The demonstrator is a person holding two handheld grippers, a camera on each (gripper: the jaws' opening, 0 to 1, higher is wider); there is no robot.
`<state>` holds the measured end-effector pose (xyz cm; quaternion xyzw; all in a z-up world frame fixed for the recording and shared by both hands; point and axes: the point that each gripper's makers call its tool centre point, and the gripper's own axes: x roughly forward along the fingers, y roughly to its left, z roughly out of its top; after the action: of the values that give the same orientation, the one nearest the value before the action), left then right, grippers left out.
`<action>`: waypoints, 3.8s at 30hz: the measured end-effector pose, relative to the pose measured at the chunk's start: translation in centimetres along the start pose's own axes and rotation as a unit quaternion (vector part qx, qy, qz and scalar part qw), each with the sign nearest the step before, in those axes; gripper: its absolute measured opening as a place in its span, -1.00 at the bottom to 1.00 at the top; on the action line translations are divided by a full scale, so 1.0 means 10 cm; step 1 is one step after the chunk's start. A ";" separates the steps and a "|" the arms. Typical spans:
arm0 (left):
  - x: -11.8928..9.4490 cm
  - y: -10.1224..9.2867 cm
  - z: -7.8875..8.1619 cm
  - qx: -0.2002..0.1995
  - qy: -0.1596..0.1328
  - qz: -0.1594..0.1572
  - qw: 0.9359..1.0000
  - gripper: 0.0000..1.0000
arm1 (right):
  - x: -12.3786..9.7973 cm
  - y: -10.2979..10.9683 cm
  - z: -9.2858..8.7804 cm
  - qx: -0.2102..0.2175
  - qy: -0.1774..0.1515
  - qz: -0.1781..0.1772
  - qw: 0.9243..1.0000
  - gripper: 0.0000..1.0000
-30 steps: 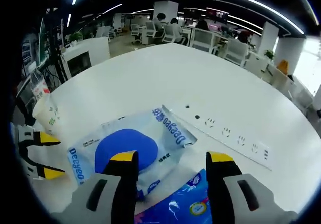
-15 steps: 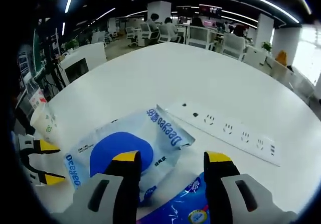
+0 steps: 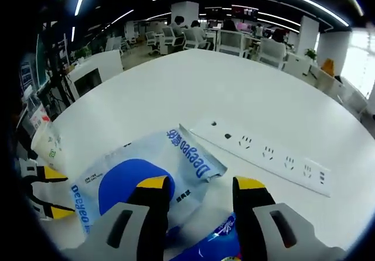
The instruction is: Arrange the tabletop items into an orderly group along one side of the table until the central work area is clear of visible clutter.
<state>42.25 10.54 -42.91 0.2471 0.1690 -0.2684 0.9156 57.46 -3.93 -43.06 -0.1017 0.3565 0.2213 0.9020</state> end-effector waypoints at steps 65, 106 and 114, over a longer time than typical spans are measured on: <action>0.01 0.14 -0.09 0.048 0.055 0.035 0.997 -1.00 | -0.08 0.11 -0.11 0.042 0.005 -0.008 0.999 -1.00; 0.15 0.18 -0.07 0.058 0.035 -0.012 0.998 -0.60 | -0.14 0.14 -0.25 0.123 0.013 0.046 0.991 -1.00; 0.15 0.20 0.02 0.068 0.020 -0.010 0.997 -0.72 | -0.15 0.16 -0.25 0.110 0.021 0.039 0.993 -1.00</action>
<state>44.62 11.32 -42.70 0.3124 0.1715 -0.2832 0.8904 54.28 -3.81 -43.88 0.0073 0.4009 0.2139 0.8908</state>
